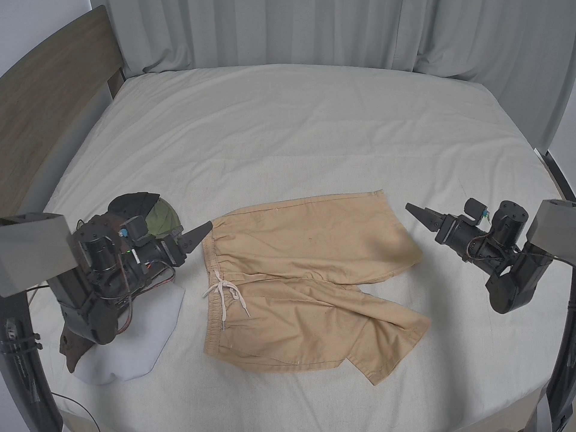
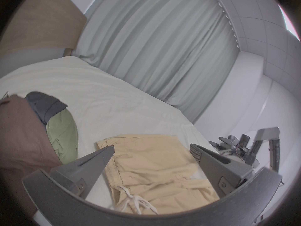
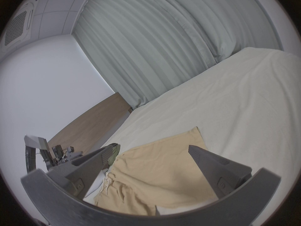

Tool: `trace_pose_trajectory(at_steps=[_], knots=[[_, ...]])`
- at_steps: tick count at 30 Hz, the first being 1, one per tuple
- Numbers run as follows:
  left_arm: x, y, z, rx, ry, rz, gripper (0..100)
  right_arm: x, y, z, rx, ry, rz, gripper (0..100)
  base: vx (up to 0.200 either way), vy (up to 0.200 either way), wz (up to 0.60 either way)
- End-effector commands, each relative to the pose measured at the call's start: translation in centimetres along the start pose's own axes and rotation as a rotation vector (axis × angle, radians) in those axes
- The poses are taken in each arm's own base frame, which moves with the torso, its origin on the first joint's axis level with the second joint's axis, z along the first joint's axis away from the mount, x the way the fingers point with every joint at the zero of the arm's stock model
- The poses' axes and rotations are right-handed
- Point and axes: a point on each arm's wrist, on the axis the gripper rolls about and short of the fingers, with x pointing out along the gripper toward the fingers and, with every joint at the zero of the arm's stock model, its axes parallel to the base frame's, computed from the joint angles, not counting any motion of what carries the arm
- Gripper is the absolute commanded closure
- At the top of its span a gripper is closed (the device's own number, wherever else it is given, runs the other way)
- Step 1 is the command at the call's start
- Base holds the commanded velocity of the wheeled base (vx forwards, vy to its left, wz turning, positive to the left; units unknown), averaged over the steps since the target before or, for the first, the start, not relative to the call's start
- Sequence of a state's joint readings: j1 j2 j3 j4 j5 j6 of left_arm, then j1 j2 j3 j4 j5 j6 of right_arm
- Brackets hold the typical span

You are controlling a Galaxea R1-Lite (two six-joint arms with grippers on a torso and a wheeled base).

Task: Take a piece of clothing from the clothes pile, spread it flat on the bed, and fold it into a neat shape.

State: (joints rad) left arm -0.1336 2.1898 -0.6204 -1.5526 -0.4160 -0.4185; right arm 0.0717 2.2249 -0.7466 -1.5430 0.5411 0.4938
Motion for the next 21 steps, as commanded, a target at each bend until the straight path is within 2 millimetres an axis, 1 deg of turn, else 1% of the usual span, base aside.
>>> trace_pose_trajectory(at_steps=[1, 3, 4, 5, 9, 12, 15, 17, 21], knots=[[-5.6, -3.2, 3.5, 0.114, -0.016, -0.103, 0, -4.0, 4.0, 1.7, -0.066, 0.006, 0.010, 0, 0.000, 0.000, 0.00], [-6.8, -4.0, 4.3, 0.139, -0.027, -0.140, 0, -5.1, 5.0, 1.6, -0.079, 0.021, 0.016, 0, 0.000, 0.000, 0.00], [-6.9, -4.0, 4.4, 0.139, -0.027, -0.142, 0, -5.2, 5.1, 1.6, -0.080, 0.022, 0.016, 0, 0.000, 0.000, 0.00], [-7.7, -4.7, 4.9, 0.154, -0.039, -0.166, 0, -6.1, 6.0, 1.5, -0.077, 0.038, 0.029, 0, 0.000, 0.000, 0.00], [-9.1, -5.7, 5.3, 0.176, -0.035, -0.218, 0, -7.6, 7.3, 1.2, -0.067, 0.070, 0.059, 0, 0.000, 0.000, 0.00], [-10.3, -6.6, 5.4, 0.184, -0.021, -0.272, 0, -7.9, 7.5, 0.9, -0.071, 0.082, 0.062, 0, 0.000, 0.000, 0.00], [-11.2, -7.1, 4.9, 0.174, 0.004, -0.294, 0, -8.0, 7.4, 1.0, -0.088, 0.080, 0.059, 0, 0.000, 0.000, 0.00], [-11.3, -7.1, 4.8, 0.187, 0.011, -0.307, 0, -7.9, 7.5, 0.9, -0.084, 0.084, 0.062, 0, 0.000, 0.000, 0.00], [-11.4, -7.0, 4.8, 0.259, 0.003, -0.306, 0, -8.5, 7.5, 0.0, -0.062, 0.126, 0.063, 0, 0.000, 0.000, 0.00]])
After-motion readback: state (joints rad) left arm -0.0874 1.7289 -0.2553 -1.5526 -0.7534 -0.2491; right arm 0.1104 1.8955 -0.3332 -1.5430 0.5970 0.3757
